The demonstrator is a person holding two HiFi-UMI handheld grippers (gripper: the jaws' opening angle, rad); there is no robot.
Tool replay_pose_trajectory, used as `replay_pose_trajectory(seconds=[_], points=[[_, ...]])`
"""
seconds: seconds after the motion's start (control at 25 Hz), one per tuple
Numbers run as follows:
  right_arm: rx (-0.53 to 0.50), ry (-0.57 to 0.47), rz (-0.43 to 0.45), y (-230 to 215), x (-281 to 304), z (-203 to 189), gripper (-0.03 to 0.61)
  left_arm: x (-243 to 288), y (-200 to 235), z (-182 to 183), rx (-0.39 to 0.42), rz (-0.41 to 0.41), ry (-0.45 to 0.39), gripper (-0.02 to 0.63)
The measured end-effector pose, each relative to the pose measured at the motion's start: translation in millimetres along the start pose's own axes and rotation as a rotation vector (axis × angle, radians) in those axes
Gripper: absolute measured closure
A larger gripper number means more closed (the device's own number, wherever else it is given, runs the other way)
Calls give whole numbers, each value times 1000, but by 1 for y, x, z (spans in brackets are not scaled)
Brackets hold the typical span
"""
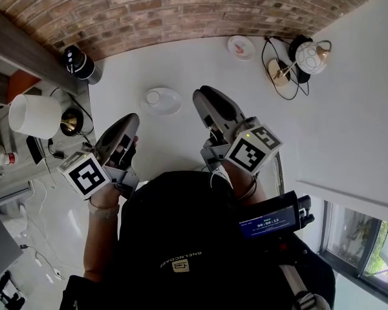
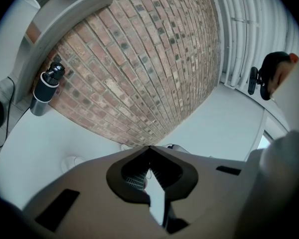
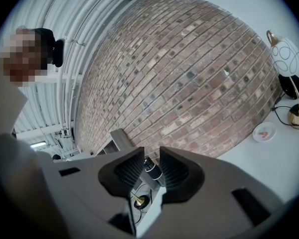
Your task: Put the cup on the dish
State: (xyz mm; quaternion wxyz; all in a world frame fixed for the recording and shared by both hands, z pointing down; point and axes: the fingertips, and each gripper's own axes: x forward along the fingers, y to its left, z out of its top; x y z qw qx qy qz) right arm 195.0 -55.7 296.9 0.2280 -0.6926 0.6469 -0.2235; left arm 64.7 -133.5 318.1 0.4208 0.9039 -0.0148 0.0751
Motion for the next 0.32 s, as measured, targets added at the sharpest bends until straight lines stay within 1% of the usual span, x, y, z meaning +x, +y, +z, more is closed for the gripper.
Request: replay_pose_trajectory(seconds=[0.32], points=[[8,22,0,0,3,-4,480,-2,-3,2,-30,-7,-22,607]])
